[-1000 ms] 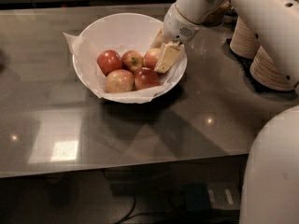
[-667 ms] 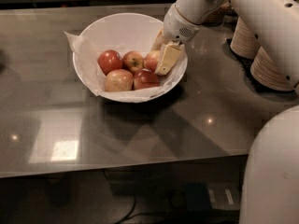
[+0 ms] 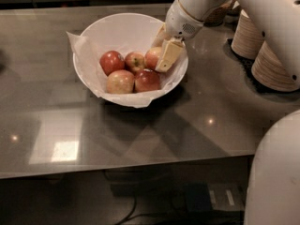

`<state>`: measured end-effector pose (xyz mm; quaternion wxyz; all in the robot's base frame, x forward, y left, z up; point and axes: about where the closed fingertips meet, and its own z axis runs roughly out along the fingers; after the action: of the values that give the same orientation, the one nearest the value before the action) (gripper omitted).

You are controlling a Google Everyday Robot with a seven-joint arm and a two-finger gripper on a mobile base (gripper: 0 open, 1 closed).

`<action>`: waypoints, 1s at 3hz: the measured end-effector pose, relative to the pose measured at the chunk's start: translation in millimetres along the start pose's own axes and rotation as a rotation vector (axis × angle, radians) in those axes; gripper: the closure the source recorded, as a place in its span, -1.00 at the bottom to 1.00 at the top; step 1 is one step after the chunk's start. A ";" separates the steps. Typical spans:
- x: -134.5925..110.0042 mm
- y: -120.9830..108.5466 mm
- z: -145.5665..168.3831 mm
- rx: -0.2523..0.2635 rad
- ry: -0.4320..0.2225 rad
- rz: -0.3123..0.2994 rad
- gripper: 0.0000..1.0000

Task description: Pick apple from white bowl

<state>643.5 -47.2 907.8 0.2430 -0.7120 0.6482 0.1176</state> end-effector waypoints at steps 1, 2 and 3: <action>-7.1 -3.1 -26.2 0.049 -0.023 -0.011 1.00; -13.2 -6.3 -53.4 0.096 -0.050 -0.021 1.00; -28.1 -6.2 -81.1 0.134 -0.091 -0.058 1.00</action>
Offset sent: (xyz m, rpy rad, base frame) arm -0.0069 -0.0306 0.0898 0.0925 -0.1460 -0.0359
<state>633.9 -63.1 991.9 0.3229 -0.7066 0.6218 0.0991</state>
